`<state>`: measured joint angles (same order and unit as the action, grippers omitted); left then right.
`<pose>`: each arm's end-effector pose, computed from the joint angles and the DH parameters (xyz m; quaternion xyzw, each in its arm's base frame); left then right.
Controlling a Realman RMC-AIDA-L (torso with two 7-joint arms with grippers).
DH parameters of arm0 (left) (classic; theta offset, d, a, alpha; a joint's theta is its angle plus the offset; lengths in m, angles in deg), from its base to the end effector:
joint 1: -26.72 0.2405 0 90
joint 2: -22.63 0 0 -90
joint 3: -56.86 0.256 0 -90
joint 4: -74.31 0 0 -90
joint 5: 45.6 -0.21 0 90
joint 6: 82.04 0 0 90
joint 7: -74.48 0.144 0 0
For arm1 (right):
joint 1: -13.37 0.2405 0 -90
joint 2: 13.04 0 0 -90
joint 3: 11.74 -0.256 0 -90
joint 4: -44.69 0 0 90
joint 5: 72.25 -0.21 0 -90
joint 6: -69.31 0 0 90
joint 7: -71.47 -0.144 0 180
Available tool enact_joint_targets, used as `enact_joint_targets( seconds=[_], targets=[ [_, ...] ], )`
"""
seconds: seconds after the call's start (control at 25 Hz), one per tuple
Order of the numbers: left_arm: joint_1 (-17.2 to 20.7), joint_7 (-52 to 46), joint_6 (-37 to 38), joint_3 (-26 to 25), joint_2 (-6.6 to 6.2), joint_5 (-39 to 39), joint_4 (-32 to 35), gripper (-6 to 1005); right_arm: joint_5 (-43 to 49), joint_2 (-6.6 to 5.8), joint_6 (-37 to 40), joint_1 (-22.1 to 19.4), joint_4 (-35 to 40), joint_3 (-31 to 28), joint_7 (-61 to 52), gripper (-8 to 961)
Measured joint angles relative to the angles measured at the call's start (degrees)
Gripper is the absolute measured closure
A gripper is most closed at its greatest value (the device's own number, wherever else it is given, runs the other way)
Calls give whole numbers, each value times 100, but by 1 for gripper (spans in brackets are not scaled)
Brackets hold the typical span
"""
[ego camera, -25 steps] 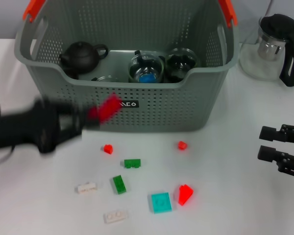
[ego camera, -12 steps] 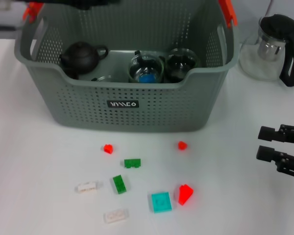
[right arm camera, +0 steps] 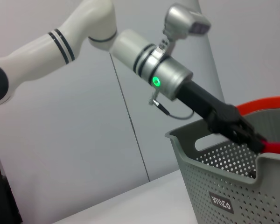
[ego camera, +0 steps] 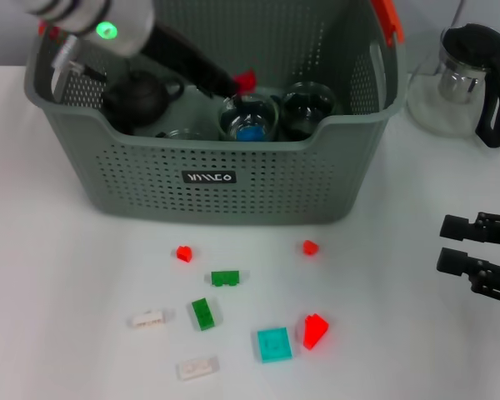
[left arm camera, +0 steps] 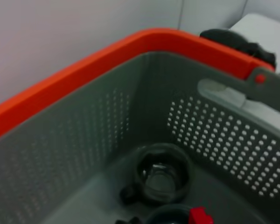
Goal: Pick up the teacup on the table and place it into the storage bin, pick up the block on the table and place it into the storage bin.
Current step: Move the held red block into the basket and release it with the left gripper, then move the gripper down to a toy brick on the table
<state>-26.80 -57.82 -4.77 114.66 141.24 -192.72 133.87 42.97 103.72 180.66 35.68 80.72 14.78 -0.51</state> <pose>-0.1210 0.4435 0.0235 -0.9377 -0.2567 0.0388 0.2310 0.2902 0.2588 0.0415 -0.9111 0.1945 0.3507 0.0951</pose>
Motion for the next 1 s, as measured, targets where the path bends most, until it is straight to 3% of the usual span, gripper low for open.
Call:
enact_joint_targets(
  seconds=[0.16,0.24,0.36,0.44,0.56,0.64,0.72,0.88,1.0],
  targets=[
    [16,-25,-274,184,210,-222,-6,777,0,-14,0,-6,-8,-3,0,457],
    [75,-27,-231,85,267,-143,213,697,0,-18,0,-9,-13,-6,0,457],
    [587,215,-110,-293,440,574,1080,576,0,-20,-2,-20,-7,-12,0,457],
    [1224,810,56,-539,514,1648,1583,515,-1,-21,-11,-22,-17,-14,2,457],
    [2031,1743,537,-669,428,3600,1685,451,-1,-22,-43,-24,-27,10,8,457],
    [2448,2247,1004,-847,337,4607,1465,409,-1,-22,-51,-29,-29,20,9,457],
    [2728,2717,1618,-1262,326,5202,1107,366,-1,-22,-59,-33,-29,20,6,457],
    [3000,3634,2736,-2127,325,5494,214,367,-1,-22,-71,-34,-32,14,0,457],
    [3289,4282,3126,-2289,349,5057,25,367,-1,-22,-76,-34,-32,16,0,458]
  ],
)
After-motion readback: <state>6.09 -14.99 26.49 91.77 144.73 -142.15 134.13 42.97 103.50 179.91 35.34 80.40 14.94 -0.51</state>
